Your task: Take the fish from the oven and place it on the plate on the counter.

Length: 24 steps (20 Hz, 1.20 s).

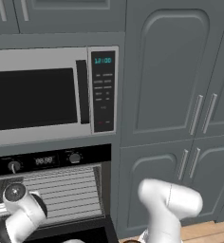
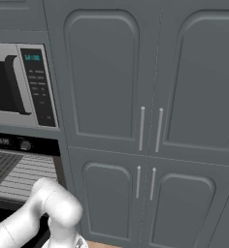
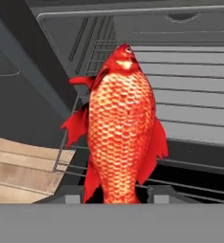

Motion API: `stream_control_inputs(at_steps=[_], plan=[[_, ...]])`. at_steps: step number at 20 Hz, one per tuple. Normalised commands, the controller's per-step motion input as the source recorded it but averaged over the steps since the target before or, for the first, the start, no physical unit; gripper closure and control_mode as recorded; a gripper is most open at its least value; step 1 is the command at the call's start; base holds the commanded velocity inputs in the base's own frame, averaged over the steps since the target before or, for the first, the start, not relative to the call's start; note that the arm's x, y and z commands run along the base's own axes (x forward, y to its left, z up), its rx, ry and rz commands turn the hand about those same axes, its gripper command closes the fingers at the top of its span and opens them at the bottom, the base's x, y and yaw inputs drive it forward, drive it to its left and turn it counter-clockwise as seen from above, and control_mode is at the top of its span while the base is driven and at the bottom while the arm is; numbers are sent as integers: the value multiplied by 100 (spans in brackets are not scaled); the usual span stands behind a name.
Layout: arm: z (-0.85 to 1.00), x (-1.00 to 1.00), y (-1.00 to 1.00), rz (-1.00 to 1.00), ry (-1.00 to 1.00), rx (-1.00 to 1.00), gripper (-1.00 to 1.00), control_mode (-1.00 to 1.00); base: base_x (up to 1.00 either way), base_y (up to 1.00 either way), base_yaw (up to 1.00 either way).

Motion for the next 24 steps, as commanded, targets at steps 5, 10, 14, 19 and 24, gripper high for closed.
stream_control_inputs(at_steps=[5, 10, 14, 19, 24], plan=[[98, -77, -24, 0, -16, 8, 100, -100, 0, 0, 0], [100, -71, -31, -2, -17, 10, 100, -100, 0, 0, 0], [100, -55, -52, -5, -14, 13, 100, -100, 0, 0, 0], [100, -42, -67, -6, -6, 17, 100, -100, 0, 0, 0], [100, -26, -82, -4, 0, 21, 100, -100, 0, 0, 0]])
